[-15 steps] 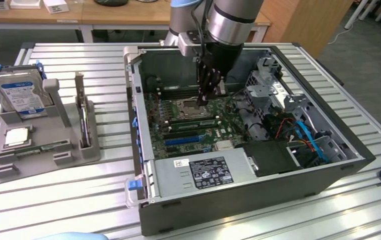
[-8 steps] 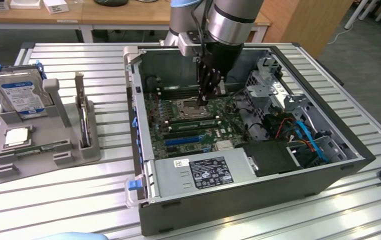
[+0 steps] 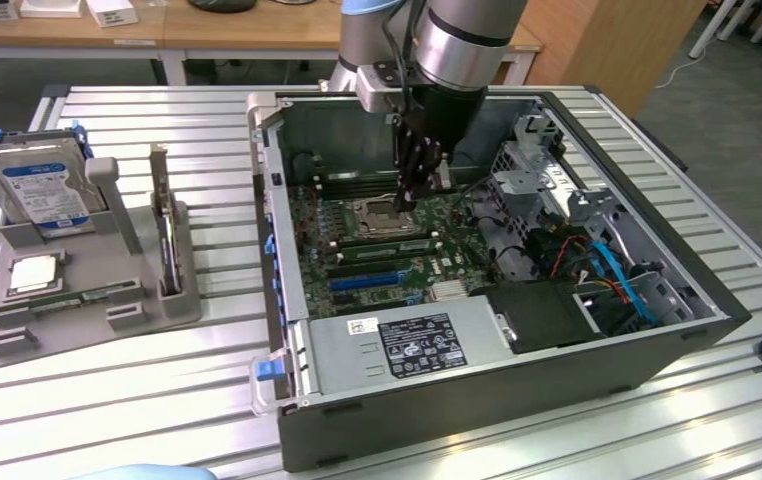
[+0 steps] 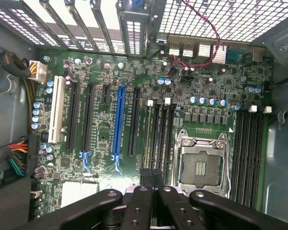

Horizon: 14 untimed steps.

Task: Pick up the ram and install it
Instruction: 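Press down the ram until it locks into place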

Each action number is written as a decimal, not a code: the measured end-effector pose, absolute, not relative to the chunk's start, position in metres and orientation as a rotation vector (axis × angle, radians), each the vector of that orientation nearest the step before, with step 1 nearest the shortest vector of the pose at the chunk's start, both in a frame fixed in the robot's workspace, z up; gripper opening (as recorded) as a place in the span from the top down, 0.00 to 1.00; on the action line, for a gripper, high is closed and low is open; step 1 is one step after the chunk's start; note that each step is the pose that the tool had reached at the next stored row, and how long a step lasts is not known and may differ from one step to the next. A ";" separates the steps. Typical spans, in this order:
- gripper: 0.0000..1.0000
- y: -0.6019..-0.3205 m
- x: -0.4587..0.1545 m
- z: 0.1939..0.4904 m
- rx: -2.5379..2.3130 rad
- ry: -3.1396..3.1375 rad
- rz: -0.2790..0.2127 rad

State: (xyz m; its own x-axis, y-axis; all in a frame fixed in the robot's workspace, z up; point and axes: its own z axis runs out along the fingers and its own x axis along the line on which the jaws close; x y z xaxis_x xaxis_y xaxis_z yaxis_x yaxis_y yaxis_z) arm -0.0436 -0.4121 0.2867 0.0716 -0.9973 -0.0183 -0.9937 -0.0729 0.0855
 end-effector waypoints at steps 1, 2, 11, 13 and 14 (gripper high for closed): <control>0.90 -0.412 -0.044 0.287 2.258 -2.109 -0.111; 0.90 -0.412 -0.044 0.287 2.250 -2.117 -0.111; 0.90 -0.412 -0.044 0.286 2.144 -2.232 -0.116; 0.90 -0.412 -0.044 0.286 2.119 -2.256 -0.117; 0.90 -0.412 -0.044 0.286 2.104 -2.271 -0.118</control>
State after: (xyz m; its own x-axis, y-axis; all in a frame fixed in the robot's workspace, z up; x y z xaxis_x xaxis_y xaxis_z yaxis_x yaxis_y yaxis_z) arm -0.0436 -0.4122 0.2861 -0.0767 -0.9969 -0.0196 -0.9936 0.0748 0.0852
